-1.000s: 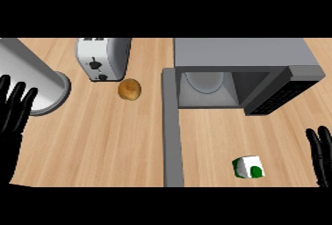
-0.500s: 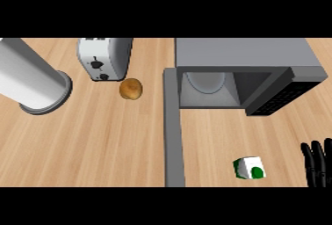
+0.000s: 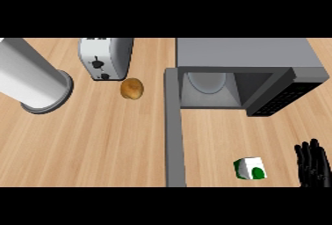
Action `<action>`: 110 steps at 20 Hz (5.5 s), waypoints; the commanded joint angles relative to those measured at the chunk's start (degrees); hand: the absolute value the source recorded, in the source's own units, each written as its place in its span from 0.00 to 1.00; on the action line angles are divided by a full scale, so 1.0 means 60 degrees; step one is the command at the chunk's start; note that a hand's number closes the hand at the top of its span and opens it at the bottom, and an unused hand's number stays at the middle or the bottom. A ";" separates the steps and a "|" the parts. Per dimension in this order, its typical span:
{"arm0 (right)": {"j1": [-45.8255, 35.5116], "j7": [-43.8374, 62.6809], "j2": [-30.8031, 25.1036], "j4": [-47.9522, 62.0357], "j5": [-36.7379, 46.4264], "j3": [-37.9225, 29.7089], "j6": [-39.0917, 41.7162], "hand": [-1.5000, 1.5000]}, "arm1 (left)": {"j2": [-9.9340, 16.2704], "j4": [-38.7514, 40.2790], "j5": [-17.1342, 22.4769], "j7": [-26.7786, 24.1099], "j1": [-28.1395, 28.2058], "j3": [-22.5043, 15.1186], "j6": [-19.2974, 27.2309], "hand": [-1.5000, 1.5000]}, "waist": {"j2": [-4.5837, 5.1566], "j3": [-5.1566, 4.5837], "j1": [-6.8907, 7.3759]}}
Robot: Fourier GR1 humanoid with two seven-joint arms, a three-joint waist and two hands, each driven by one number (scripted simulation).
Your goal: Pick up the milk, place it into the microwave and close the microwave
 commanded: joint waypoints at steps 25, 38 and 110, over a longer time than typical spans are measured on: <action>-0.2617 -0.6501 -0.0401 1.0748 -0.1040 -0.3138 -0.0045 0.00 | -0.0775 -0.0815 0.2052 0.0016 0.1624 0.1744 -0.1846 0.00 | 0.0023 0.0008 0.0022; -0.4975 -0.8161 -0.0332 1.4069 -0.1765 -0.3913 0.0723 0.00 | -0.0376 -0.0147 0.2935 0.0157 0.1524 0.2435 -0.2464 0.00 | 0.0040 0.0015 0.0072; -1.5208 -0.4543 -0.3387 1.9674 -0.0584 -0.4148 -0.1668 1.00 | 0.0600 0.1195 0.3685 0.1479 -0.0614 0.2695 -0.2950 0.00 | 0.0710 0.0065 0.1362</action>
